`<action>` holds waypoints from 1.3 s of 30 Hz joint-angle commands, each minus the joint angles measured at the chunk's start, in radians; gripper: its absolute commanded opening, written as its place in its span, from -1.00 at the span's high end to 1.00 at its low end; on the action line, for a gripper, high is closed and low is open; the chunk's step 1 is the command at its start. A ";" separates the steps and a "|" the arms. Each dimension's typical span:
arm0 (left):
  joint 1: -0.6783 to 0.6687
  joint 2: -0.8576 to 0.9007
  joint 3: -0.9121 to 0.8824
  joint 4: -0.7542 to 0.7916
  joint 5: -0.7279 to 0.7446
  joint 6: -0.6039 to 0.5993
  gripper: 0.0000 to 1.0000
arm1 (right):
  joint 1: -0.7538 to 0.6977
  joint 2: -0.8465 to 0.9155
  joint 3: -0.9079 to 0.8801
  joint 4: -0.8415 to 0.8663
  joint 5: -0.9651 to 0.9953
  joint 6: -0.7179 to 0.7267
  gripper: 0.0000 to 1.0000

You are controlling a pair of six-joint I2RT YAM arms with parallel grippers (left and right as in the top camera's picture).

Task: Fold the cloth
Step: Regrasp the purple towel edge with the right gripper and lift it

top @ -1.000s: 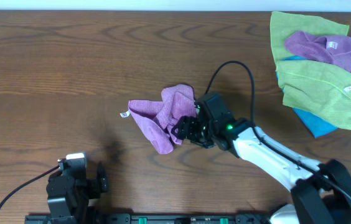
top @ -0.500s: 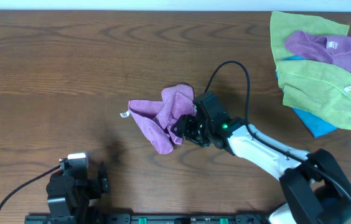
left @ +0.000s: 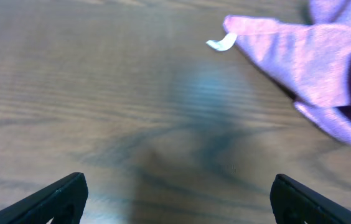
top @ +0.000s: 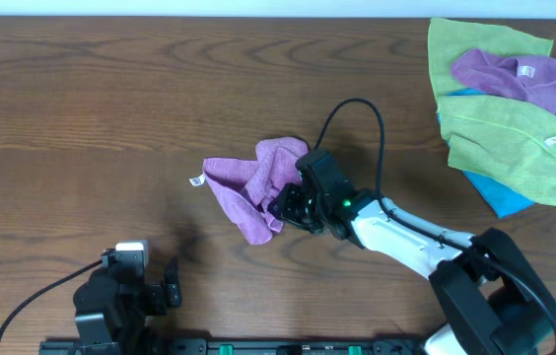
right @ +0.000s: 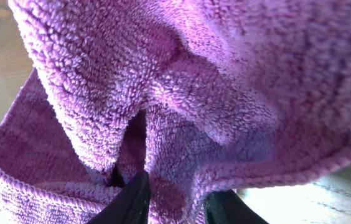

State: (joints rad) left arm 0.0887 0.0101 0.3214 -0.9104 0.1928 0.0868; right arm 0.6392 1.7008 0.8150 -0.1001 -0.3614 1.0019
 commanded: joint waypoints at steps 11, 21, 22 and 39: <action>-0.004 -0.006 -0.007 0.076 0.257 -0.018 -0.90 | -0.006 0.038 0.000 0.003 0.033 -0.088 0.97; -0.004 0.027 -0.004 0.344 0.362 -0.368 -0.91 | -0.117 -0.132 0.176 -0.285 0.209 -0.323 0.97; -0.004 0.039 -0.004 0.356 0.379 -0.399 -0.91 | -0.123 -0.147 0.196 -0.318 0.230 -0.343 0.98; -0.004 0.189 -0.004 0.620 0.514 -0.565 -0.90 | -0.219 -0.227 0.290 -0.573 0.686 -0.388 0.49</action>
State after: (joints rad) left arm 0.0887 0.1955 0.3183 -0.2974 0.6838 -0.4496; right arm 0.4419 1.4818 1.0931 -0.6731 0.1879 0.5945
